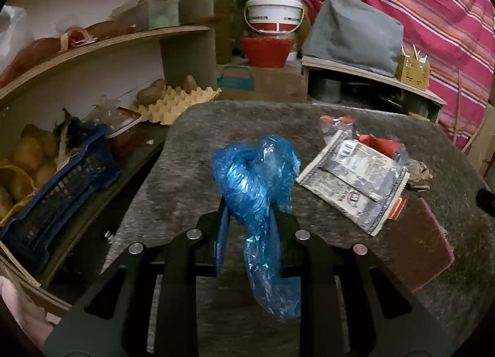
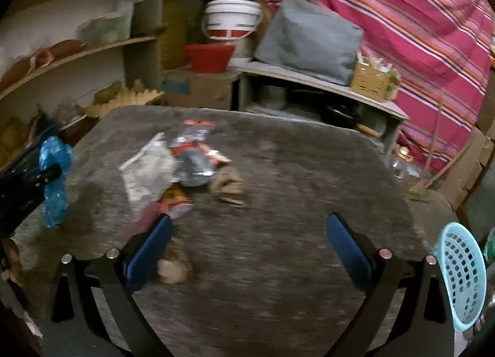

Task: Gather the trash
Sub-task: 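Grasp the second maroon sponge with the right tool, then carry bag and sponge over the light blue basket and open both tools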

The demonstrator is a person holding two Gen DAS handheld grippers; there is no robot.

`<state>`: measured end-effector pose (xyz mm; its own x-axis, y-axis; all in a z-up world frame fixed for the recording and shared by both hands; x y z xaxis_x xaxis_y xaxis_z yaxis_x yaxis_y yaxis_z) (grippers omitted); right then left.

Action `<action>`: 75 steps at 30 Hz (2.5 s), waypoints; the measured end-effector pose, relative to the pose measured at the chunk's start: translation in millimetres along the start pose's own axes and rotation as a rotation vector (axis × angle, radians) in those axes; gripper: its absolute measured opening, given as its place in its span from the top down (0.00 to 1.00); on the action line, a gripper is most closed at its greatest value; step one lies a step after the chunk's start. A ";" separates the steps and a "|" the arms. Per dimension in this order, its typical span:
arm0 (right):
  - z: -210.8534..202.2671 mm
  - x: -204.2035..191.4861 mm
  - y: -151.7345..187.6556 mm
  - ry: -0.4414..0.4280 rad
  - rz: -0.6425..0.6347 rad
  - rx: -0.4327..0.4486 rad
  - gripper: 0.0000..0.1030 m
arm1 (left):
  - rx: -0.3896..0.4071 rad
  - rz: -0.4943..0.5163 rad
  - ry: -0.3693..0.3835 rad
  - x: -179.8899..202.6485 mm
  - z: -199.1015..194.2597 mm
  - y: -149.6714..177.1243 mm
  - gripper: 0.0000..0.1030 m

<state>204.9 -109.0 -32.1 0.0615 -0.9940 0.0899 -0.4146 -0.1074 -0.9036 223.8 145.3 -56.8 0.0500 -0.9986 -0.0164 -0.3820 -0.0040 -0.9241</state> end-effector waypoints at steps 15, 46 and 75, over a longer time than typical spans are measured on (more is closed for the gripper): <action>41.7 -86.3 21.3 -0.082 -0.149 -0.177 0.64 | -0.007 -0.056 -0.006 -33.9 -1.3 4.2 0.79; -4.7 100.1 1.3 0.000 0.132 -0.042 0.84 | -0.016 0.016 0.060 37.2 -3.4 5.9 0.79; -117.8 356.1 63.8 0.215 0.257 0.037 0.84 | 0.078 0.127 0.255 279.4 -81.1 -40.9 0.79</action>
<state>93.4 -471.9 -8.3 -0.2353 -0.9701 -0.0597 -0.3585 0.1437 -0.9224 178.6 -137.9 7.4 -0.2305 -0.9720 -0.0461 -0.2978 0.1156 -0.9476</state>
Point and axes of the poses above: each gripper's, at about its wrist camera, not at the fingertips, and z roughly the way its jaws point, x to its right, y to its underside, the point moved 4 cm from there along z, roughly the way its jaws point, and after that the axes turned 14 degrees about x, right-handed, at the moved point
